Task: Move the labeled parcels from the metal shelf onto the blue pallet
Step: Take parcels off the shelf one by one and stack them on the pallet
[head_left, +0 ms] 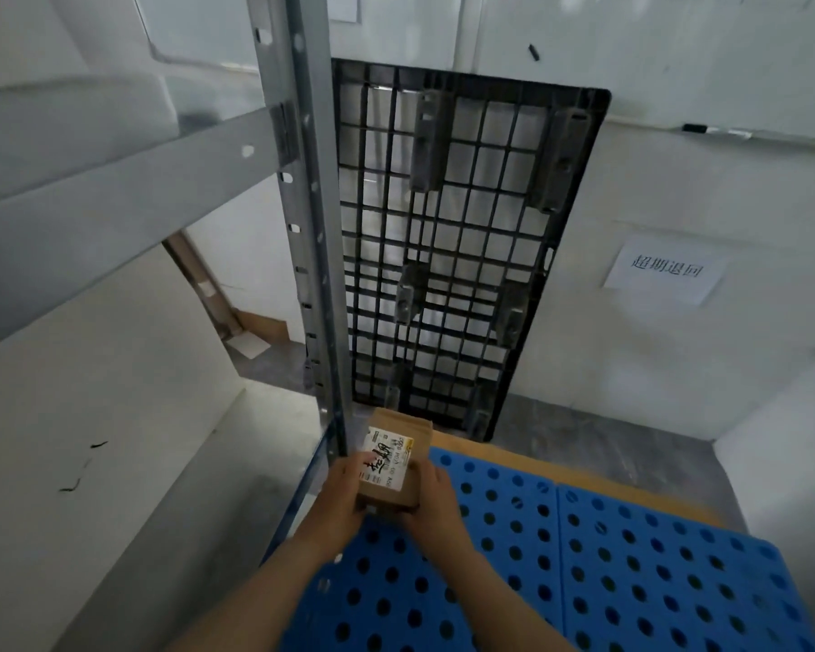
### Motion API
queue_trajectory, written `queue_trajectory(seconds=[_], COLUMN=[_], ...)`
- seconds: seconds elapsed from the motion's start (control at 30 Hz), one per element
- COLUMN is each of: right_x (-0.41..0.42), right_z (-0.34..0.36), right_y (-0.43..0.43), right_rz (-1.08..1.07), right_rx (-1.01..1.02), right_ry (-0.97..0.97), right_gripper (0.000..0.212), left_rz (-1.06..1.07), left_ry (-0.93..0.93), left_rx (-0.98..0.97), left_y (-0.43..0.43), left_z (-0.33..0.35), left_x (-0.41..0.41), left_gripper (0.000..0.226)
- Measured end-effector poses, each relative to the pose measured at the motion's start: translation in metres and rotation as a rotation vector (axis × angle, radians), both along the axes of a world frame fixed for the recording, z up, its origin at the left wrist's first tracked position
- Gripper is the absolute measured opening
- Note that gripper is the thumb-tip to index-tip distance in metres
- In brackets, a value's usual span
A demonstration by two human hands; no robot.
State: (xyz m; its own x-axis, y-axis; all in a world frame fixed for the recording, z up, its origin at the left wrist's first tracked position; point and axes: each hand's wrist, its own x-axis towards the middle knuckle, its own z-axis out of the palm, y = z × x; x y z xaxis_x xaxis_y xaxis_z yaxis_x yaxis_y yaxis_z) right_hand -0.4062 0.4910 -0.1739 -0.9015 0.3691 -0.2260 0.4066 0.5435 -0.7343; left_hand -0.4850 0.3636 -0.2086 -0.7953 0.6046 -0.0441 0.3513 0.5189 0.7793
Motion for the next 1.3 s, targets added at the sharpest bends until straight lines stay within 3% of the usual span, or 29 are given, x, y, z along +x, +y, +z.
queue_trajectory(seconds=[0.27, 0.43, 0.6, 0.77, 0.97, 1.3], right_x=[-0.004, 0.006, 0.013, 0.02, 0.03, 0.063], right_z=[0.003, 0.025, 0.057, 0.074, 0.081, 0.123], right_y=[0.003, 0.016, 0.025, 0.015, -0.015, -0.168], right_rz=[0.021, 0.062, 0.143, 0.347, 0.577, 1.004], right_rx=[0.019, 0.084, 0.166, 0.265, 0.298, 0.232], right_ry=[-0.067, -0.086, -0.06, -0.046, 0.054, 0.187], right_gripper=[0.065, 0.071, 0.063, 0.068, 0.054, 0.057], left_rz=[-0.057, 0.02, 0.101, 0.261, 0.446, 0.892], left_ry=[-0.009, -0.003, -0.001, -0.019, -0.004, 0.0], left_rx=[-0.046, -0.094, -0.205, -0.383, -0.507, -0.458], left_y=[-0.002, -0.007, -0.007, -0.02, -0.046, -0.188], left_z=[-0.016, -0.005, 0.043, 0.069, 0.092, 0.157], left_x=[-0.012, -0.007, 0.017, 0.051, 0.101, 0.207], left_gripper=[0.081, 0.084, 0.069, 0.077, 0.063, 0.06])
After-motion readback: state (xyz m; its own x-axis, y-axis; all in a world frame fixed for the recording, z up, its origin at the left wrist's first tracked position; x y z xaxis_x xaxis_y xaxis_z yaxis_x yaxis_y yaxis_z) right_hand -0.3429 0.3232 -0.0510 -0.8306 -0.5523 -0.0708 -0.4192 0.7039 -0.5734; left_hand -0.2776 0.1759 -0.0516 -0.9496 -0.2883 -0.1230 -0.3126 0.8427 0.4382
